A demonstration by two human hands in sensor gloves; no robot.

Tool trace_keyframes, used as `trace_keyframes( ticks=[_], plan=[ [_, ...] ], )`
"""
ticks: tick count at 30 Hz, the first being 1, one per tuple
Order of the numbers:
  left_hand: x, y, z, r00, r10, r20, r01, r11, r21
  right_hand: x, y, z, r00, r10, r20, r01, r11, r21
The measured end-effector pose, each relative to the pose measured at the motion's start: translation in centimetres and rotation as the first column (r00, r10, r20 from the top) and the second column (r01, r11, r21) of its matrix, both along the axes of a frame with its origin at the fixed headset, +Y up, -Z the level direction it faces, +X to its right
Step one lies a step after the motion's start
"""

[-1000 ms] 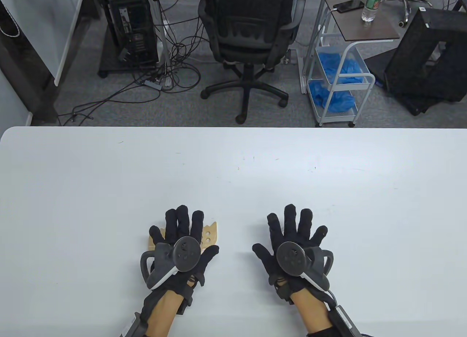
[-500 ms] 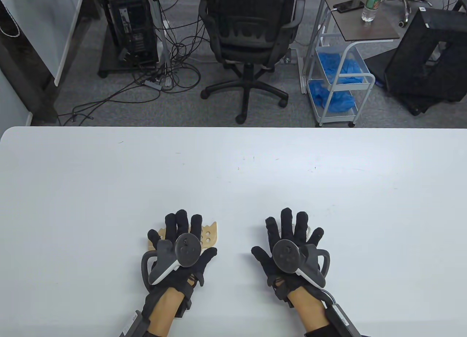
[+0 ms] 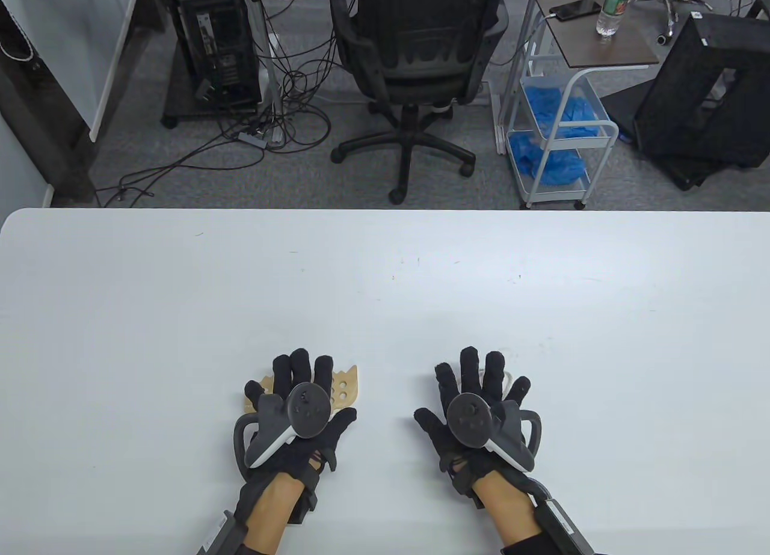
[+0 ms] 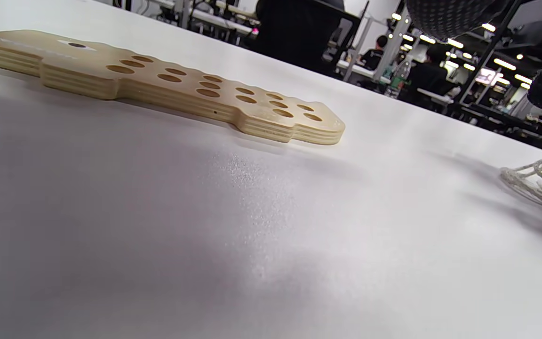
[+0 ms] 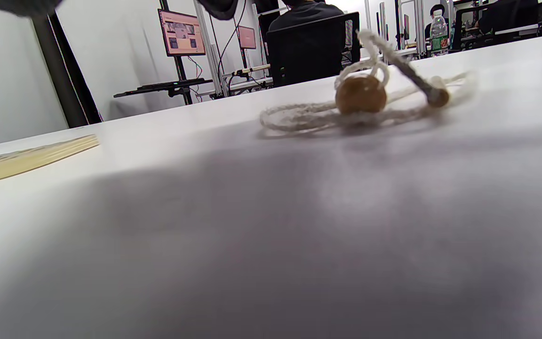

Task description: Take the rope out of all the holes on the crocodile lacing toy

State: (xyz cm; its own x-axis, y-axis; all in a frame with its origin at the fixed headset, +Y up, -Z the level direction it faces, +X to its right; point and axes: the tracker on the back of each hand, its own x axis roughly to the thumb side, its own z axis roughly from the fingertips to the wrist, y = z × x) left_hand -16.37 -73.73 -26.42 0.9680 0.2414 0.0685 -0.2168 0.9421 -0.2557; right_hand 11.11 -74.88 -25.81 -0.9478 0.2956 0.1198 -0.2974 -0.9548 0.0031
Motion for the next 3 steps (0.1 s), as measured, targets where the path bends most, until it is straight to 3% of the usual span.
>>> trace_keyframes(
  ticks=[3],
  plan=[
    [-0.01, -0.13, -0.01, 1.000, 0.010, -0.001, -0.010, 1.000, -0.017, -0.07, 0.00, 0.02, 1.000, 0.002, -0.002, -0.002, 1.000, -0.002]
  ],
)
